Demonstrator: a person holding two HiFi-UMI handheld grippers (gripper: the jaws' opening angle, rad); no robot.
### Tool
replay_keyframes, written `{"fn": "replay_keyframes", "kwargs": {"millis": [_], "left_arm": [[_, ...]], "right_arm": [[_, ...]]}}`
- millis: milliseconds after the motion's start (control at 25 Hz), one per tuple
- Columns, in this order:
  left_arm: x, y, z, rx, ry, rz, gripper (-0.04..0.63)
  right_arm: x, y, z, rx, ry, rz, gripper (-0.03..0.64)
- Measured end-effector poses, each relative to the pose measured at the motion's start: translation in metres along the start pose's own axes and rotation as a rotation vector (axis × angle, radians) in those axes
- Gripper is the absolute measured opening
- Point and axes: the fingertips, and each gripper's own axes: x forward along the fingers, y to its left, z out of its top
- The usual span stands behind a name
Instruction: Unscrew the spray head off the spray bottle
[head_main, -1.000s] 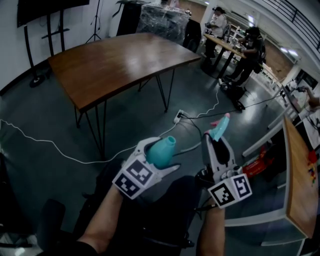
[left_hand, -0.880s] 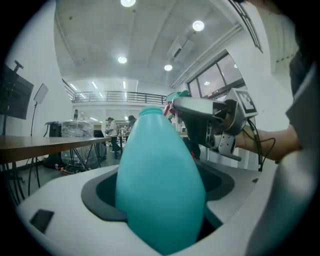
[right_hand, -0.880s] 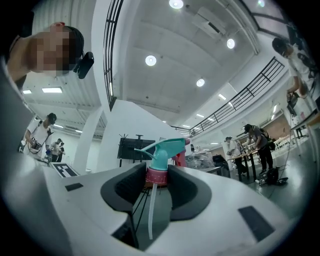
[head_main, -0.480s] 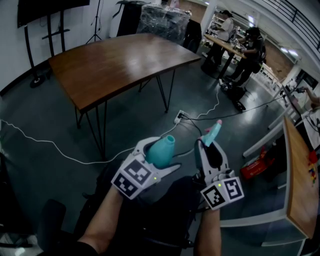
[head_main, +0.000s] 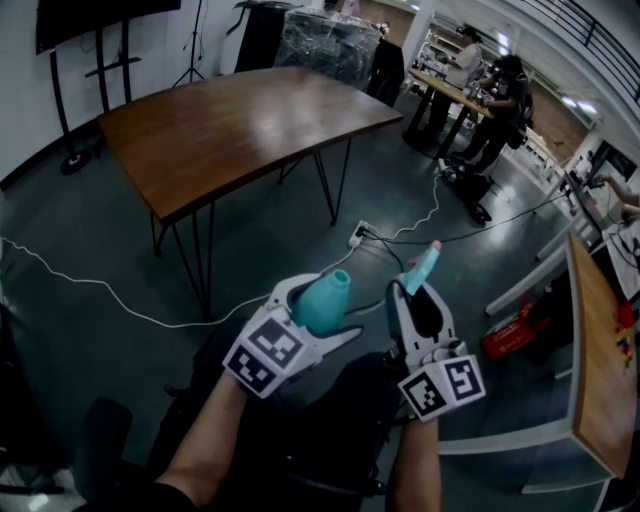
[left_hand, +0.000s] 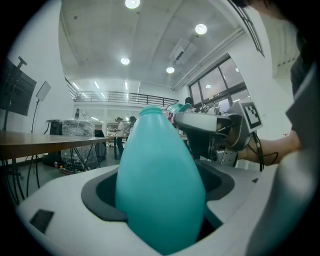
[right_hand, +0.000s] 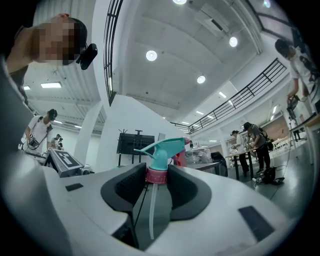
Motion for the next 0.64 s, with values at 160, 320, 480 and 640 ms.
{"fn": "replay_keyframes", "kwargs": {"millis": [160,320,480,640], "left_arm": [[0.0001,-0.0009,-0.0014,-0.002,0.004,0.002,0.428],[0.0014,-0.0007,-0.0029,-0.002,0.007,0.000,0.428],[0.0025,-0.0016,-0.0015,-0.001,0.008,-0.004,0.428],[0.0027,-0.0016,-0.0015,0.000,0.008,-0.007,0.428]], "right_arm": [[-0.0004,0.0007,-0.0009,0.000,0.005,0.002,0.141],[0.0004,-0.0003,-0.0029,-0.004,0.012,0.001,0.141],[0.0010,-0.0010,-0.0017,-0.007,0.014,0.002,0.140],[0.0019,-0.0006,-0.0020,-0.010,0.017,0.003,0.140]]}}
